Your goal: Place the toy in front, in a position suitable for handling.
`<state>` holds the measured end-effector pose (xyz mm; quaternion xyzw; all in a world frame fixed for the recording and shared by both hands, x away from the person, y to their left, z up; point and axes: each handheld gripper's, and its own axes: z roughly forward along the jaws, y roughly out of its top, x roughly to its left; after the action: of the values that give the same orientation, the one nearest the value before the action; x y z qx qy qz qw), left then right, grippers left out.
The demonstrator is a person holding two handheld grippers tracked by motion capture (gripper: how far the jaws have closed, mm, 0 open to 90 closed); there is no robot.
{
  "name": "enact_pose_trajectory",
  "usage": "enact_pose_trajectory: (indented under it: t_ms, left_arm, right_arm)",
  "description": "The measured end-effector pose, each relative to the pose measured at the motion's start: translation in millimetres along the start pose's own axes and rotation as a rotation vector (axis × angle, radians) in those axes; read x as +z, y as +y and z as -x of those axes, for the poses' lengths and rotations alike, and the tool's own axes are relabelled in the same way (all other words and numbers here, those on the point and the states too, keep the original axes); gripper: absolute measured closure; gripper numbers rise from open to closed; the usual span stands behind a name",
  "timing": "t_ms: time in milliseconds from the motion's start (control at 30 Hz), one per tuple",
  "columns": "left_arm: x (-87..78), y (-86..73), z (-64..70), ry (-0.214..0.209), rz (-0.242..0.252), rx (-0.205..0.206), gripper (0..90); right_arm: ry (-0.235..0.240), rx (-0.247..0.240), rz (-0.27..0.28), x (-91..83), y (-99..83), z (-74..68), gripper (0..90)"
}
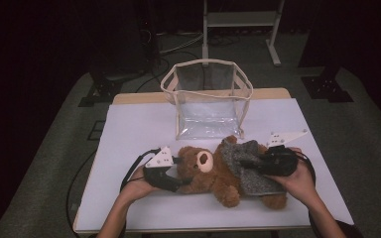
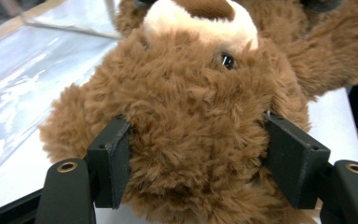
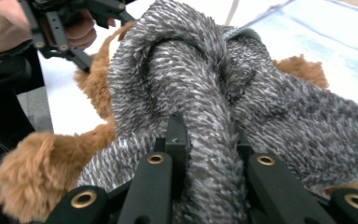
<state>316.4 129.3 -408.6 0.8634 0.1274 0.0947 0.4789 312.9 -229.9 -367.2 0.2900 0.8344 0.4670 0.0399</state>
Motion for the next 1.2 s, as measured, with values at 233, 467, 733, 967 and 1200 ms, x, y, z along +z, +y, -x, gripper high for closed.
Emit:
enact_pose_trajectory:
  t_ms: [233,467,733,967,1200]
  left_arm:
    - [9.7,4.3,5.7,0.0,-0.009,0.018,29.8]
    - [4.9,9.1,1.0,0.001,-0.03,0.04,27.7]
    - [2.6,23.7,-17.8,-0.03,0.009,0.073,28.1]
    - [9.5,13.2,-20.3,-0.067,0.038,0.026,31.2]
    - [9.5,13.2,-15.8,-0.042,0.036,0.036,28.4]
  right_arm:
    - [-0.013,0.027,0.0,-14.6,-6.1,6.9,76.7]
    - [0.017,-0.066,-0.035,1.9,15.0,-11.6,76.8]
    - [0.079,-0.076,-0.012,15.8,36.0,-10.0,76.9]
    - [0.062,-0.104,-0.075,31.3,29.6,-13.3,76.9]
    - [0.114,-0.192,-0.092,37.2,37.2,-45.1,76.8]
